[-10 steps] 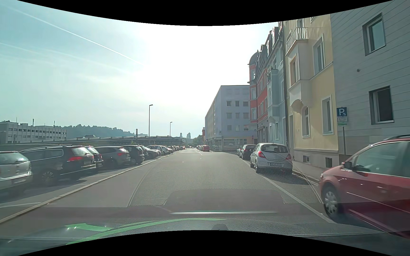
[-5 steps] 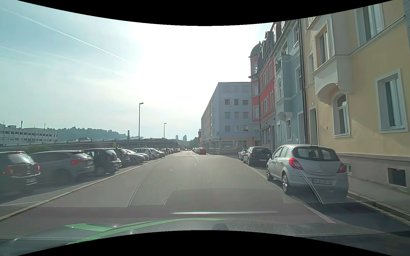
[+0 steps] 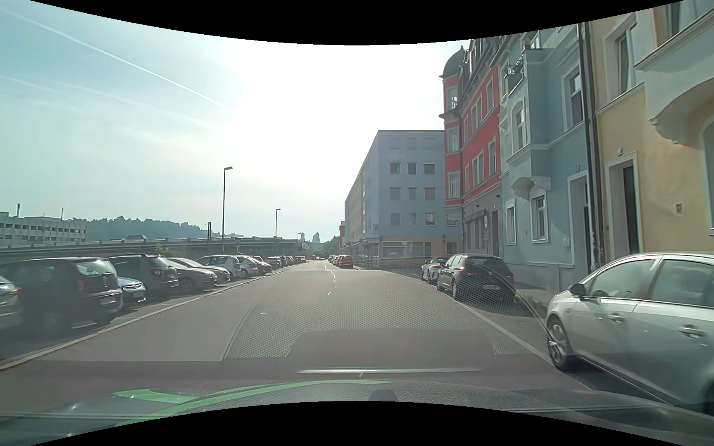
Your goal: Follow the waypoints while adhering to traffic rules and regulations
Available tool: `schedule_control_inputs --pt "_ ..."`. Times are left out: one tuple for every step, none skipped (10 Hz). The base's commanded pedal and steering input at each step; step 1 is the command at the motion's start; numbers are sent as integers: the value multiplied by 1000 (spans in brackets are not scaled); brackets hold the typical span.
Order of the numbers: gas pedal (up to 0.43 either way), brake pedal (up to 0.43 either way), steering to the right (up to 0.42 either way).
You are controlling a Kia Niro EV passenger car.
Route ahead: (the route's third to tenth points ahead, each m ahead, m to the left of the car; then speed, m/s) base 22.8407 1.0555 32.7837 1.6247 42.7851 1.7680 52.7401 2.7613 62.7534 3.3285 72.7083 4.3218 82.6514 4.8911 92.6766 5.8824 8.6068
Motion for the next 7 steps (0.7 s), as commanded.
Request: schedule_control_inputs --pt "0 0 11" --pt "0 0 10" --pt "0 0 10" --pt "0 0 6" --pt "0 0 4" --pt "0 0 3" --pt "0 0 0"
